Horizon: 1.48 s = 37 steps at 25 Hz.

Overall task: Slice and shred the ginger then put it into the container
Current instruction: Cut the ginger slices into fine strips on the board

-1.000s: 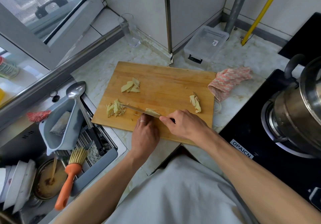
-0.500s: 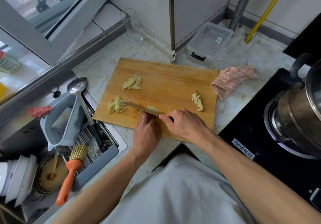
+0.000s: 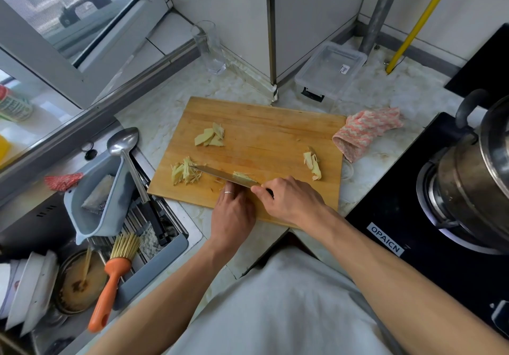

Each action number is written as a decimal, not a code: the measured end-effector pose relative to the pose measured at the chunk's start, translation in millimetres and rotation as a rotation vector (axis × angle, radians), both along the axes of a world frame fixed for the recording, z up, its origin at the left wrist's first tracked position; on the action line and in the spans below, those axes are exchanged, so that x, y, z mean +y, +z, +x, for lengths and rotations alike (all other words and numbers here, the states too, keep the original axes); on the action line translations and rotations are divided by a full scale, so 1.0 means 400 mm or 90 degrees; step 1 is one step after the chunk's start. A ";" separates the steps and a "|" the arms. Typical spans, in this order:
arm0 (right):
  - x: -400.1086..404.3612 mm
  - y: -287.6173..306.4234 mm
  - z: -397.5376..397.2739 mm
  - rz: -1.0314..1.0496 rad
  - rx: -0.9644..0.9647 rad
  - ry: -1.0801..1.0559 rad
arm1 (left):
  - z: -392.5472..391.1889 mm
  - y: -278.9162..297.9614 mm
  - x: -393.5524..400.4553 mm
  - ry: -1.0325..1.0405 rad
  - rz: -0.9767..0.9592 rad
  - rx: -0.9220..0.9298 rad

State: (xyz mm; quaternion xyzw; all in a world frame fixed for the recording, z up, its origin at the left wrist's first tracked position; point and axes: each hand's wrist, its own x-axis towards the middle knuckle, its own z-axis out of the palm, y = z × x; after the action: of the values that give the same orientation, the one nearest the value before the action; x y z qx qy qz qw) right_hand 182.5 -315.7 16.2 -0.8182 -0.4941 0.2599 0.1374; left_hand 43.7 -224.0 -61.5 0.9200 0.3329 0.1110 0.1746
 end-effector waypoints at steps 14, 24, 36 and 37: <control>0.000 0.010 0.005 -0.010 0.003 -0.003 | -0.002 0.001 0.005 -0.006 0.010 0.007; -0.019 0.021 0.019 -0.014 0.013 0.003 | -0.003 0.007 0.000 -0.011 0.018 0.017; -0.021 0.019 0.005 -0.008 0.018 0.003 | -0.005 -0.009 0.007 -0.023 0.020 0.034; -0.021 0.020 0.002 -0.007 0.018 0.001 | -0.006 -0.017 0.011 -0.026 0.017 0.040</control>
State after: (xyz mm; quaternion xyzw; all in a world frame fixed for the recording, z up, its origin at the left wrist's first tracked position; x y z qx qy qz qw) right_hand 183.4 -324.1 24.2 -0.8149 -0.4911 0.2744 0.1395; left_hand 41.2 -219.6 -68.3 0.9318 0.3182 0.0828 0.1541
